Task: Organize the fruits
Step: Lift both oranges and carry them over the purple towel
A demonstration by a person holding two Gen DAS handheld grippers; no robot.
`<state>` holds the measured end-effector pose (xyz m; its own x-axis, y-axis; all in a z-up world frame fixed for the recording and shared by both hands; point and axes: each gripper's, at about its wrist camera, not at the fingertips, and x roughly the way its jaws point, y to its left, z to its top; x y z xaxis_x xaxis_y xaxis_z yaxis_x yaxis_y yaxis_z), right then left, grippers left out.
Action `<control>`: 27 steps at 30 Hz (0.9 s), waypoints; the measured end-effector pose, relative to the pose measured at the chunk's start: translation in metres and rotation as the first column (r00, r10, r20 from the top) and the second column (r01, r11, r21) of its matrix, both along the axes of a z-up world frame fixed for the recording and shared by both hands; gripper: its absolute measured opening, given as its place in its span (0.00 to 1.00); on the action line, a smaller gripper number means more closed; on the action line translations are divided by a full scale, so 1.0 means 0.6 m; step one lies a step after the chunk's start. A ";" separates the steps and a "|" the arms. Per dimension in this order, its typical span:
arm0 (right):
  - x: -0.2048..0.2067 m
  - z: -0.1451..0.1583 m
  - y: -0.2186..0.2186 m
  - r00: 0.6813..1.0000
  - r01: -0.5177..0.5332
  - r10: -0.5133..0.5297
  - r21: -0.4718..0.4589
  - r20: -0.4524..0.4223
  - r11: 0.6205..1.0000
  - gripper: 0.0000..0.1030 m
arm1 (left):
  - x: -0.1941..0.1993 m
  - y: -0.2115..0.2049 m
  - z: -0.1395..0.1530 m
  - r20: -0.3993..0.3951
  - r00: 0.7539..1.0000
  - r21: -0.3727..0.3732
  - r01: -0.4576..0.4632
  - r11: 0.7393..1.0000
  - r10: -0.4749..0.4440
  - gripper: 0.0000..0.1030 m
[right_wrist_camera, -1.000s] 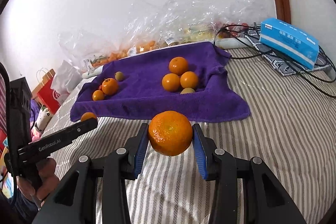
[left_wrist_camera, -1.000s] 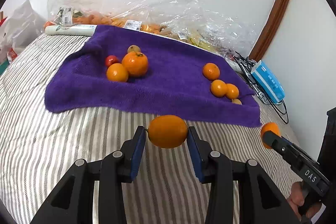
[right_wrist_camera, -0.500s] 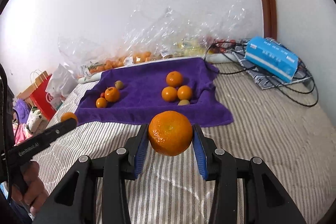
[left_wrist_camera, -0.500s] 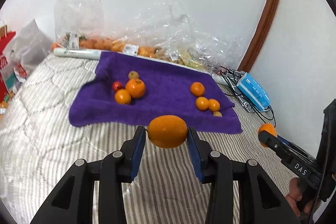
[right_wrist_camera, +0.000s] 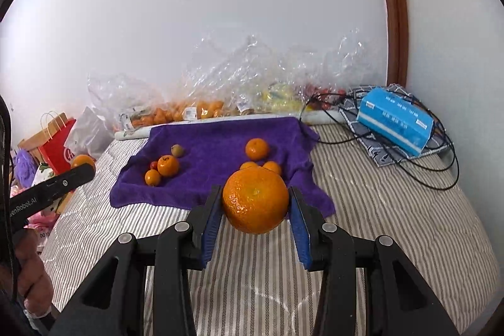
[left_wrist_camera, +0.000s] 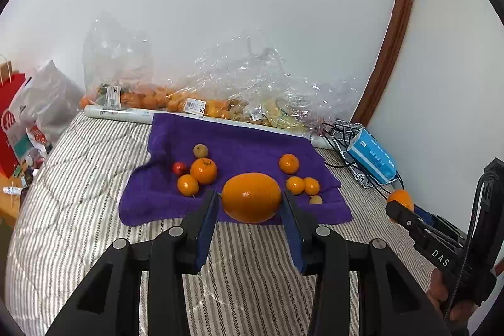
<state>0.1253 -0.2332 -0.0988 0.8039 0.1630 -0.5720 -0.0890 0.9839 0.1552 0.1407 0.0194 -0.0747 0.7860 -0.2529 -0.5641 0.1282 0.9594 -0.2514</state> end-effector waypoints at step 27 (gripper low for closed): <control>0.026 0.061 0.010 0.998 0.012 -0.008 -0.062 0.065 0.998 0.40 | 0.037 -0.002 0.030 0.026 0.999 0.010 0.031 0.999 -0.031 0.37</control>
<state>0.1408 -0.2270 -0.0622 0.8410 0.1205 -0.5274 -0.0870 0.9923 0.0880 0.1631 0.0185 -0.0566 0.7921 -0.2723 -0.5463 0.1646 0.9571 -0.2384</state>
